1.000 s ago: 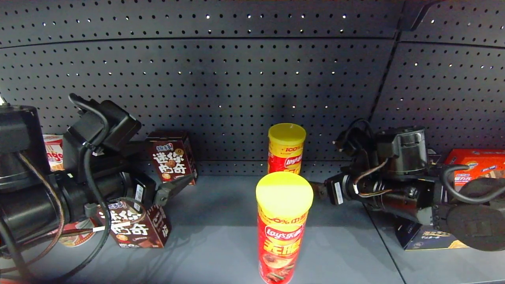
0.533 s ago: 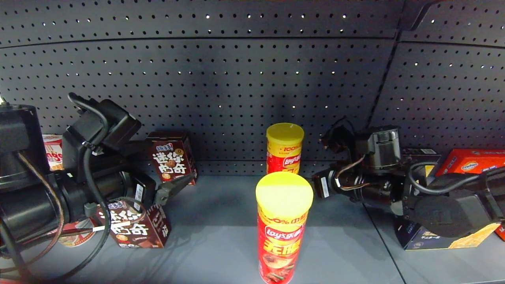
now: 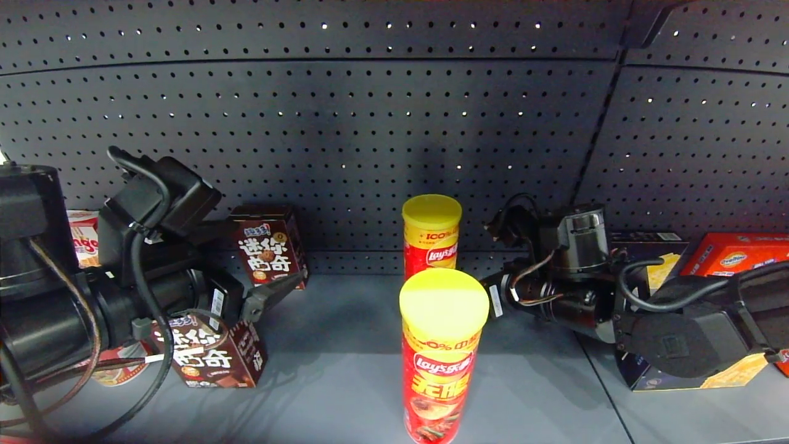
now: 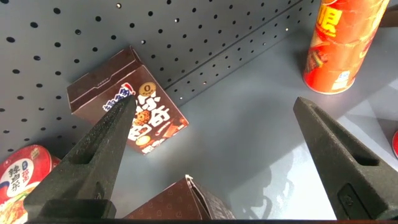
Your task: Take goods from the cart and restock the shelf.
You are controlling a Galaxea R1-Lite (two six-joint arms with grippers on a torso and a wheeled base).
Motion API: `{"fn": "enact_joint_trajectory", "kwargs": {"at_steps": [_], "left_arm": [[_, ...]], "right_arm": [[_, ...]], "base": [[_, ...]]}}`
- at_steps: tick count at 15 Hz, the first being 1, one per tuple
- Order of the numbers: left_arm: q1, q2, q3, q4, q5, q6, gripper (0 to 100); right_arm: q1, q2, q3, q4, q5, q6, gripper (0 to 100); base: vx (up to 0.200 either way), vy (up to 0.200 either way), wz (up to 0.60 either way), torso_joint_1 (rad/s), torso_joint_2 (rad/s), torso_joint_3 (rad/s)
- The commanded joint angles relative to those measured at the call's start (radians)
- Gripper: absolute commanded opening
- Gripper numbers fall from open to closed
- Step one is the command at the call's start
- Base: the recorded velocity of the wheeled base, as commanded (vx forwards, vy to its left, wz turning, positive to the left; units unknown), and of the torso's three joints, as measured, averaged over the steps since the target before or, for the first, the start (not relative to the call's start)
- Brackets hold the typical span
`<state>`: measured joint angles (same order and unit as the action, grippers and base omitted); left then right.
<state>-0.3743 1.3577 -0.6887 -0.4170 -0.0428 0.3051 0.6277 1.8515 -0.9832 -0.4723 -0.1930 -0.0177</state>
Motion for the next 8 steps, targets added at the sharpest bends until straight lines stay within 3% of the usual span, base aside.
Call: {"fn": "enact_joint_trajectory", "kwargs": {"at_steps": [1, 8], "left_arm": [[0.000, 0.000, 0.002, 0.000, 0.001, 0.000, 100], [0.000, -0.002, 0.002, 0.000, 0.001, -0.001, 100]], "right_arm": [[0.010, 0.003, 0.000, 0.000, -0.002, -0.001, 100], [0.010, -0.005, 0.009, 0.000, -0.003, 0.001, 100]], "base": [[0.000, 0.000, 0.00, 0.000, 0.00, 0.000], [0.000, 0.000, 0.00, 0.000, 0.00, 0.000]]}}
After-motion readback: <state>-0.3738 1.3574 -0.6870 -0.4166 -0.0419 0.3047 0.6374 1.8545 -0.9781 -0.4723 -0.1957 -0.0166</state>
